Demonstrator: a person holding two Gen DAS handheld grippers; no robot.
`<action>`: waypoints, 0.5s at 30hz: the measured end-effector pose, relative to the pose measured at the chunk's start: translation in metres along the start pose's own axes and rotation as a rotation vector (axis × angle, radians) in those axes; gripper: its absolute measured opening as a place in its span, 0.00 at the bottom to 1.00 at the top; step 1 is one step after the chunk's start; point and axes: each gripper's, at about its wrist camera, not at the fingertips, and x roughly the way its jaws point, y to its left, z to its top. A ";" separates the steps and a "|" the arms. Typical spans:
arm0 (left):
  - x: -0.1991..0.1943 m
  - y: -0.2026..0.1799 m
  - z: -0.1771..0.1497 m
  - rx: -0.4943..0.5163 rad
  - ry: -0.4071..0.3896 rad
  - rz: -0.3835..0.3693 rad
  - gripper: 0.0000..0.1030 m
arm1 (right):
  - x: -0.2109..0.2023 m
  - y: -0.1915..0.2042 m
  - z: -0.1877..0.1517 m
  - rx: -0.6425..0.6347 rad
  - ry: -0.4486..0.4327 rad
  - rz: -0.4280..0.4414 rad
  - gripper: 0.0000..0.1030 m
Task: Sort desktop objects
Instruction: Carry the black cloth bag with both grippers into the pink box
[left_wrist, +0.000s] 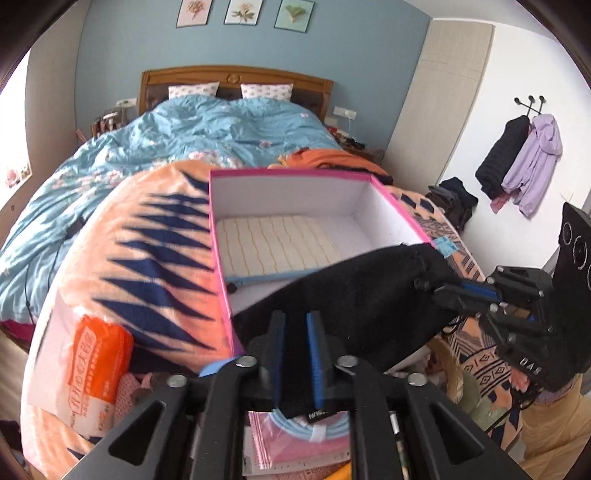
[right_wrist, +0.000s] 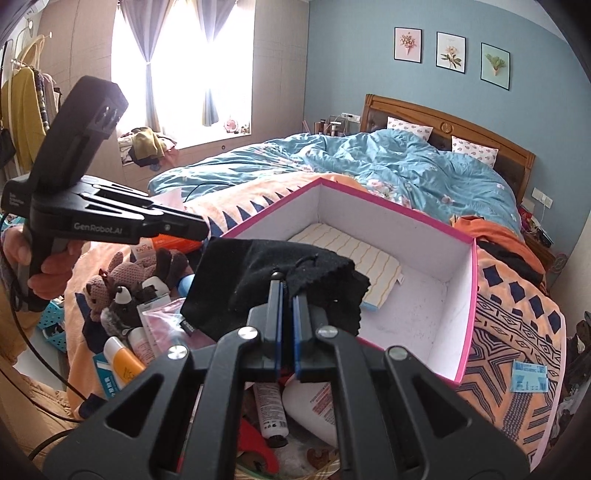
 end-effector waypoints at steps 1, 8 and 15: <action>0.004 0.002 -0.003 -0.006 0.011 0.025 0.31 | 0.001 -0.001 -0.001 0.005 0.004 0.002 0.05; 0.039 0.015 -0.020 -0.064 0.112 0.007 0.48 | 0.009 -0.012 -0.010 0.043 0.023 -0.002 0.05; 0.059 0.013 -0.021 -0.098 0.157 -0.065 0.12 | 0.013 -0.014 -0.011 0.048 0.028 -0.003 0.05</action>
